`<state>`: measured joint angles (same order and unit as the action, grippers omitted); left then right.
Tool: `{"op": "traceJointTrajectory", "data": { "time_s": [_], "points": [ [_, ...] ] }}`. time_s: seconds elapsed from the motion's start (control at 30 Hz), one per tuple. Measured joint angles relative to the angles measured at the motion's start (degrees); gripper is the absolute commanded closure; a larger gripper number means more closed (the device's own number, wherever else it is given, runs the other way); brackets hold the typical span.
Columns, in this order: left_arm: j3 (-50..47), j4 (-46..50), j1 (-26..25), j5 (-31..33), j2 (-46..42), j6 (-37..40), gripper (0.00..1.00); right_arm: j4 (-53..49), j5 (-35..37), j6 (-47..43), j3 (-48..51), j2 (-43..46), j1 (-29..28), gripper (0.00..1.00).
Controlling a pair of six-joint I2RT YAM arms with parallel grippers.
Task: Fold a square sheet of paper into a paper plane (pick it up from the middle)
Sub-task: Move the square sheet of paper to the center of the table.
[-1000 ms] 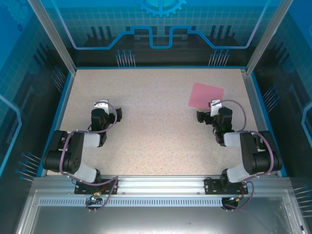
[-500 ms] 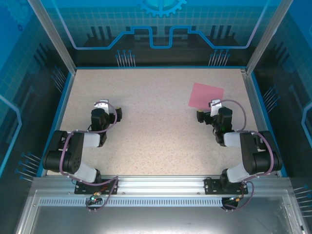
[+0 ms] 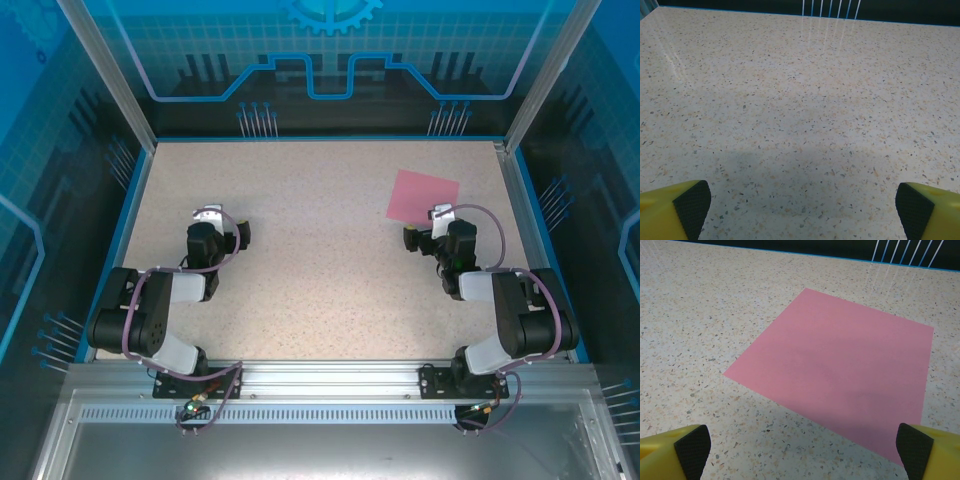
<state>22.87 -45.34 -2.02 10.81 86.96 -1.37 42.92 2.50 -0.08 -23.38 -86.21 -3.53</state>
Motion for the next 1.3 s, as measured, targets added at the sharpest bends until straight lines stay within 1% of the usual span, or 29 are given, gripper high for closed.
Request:
{"op": "traceJointTrajectory", "data": {
  "time_s": [0.4,0.47,0.57,0.63,0.73,0.87,0.97,1.07,1.17,1.3],
  "points": [
    [0.00,0.00,0.04,-0.09,0.00,0.00,0.02,-0.66,0.04,-0.24,-0.11,0.33,-0.11,0.01],
    [0.00,0.00,0.13,-0.22,0.00,0.00,0.02,-5.09,0.37,-0.42,-1.38,1.99,-0.37,0.01],
    [0.00,0.00,0.37,-0.59,0.00,0.00,0.02,-15.58,1.07,0.57,-6.64,6.34,-0.55,0.01],
    [0.00,0.00,0.42,-0.68,0.00,0.00,0.01,-19.82,1.03,1.64,-9.73,9.60,-0.55,0.01],
    [0.00,0.00,0.42,-0.90,0.00,0.00,0.01,-26.99,0.66,4.33,-13.25,14.14,-0.55,0.01],
    [0.00,0.02,0.42,-1.73,0.00,0.02,0.02,-35.28,-0.79,10.08,-16.15,16.74,-0.55,0.01],
    [0.07,0.33,0.42,-1.73,-0.04,0.02,0.02,-41.83,-3.74,14.16,-18.10,16.68,-0.55,0.01],
    [1.57,5.57,0.42,-2.64,-1.57,0.04,0.01,-47.63,-7.41,16.87,-21.29,14.58,-0.55,0.01],
    [3.74,10.88,0.42,-3.41,-5.51,0.07,0.02,-51.21,-10.36,19.43,-23.93,11.93,-0.57,0.01],
    [5.31,15.76,0.42,-3.61,-12.07,-0.81,0.01,-54.42,-11.96,22.60,-26.58,7.85,-0.63,0.01]
  ]
}}
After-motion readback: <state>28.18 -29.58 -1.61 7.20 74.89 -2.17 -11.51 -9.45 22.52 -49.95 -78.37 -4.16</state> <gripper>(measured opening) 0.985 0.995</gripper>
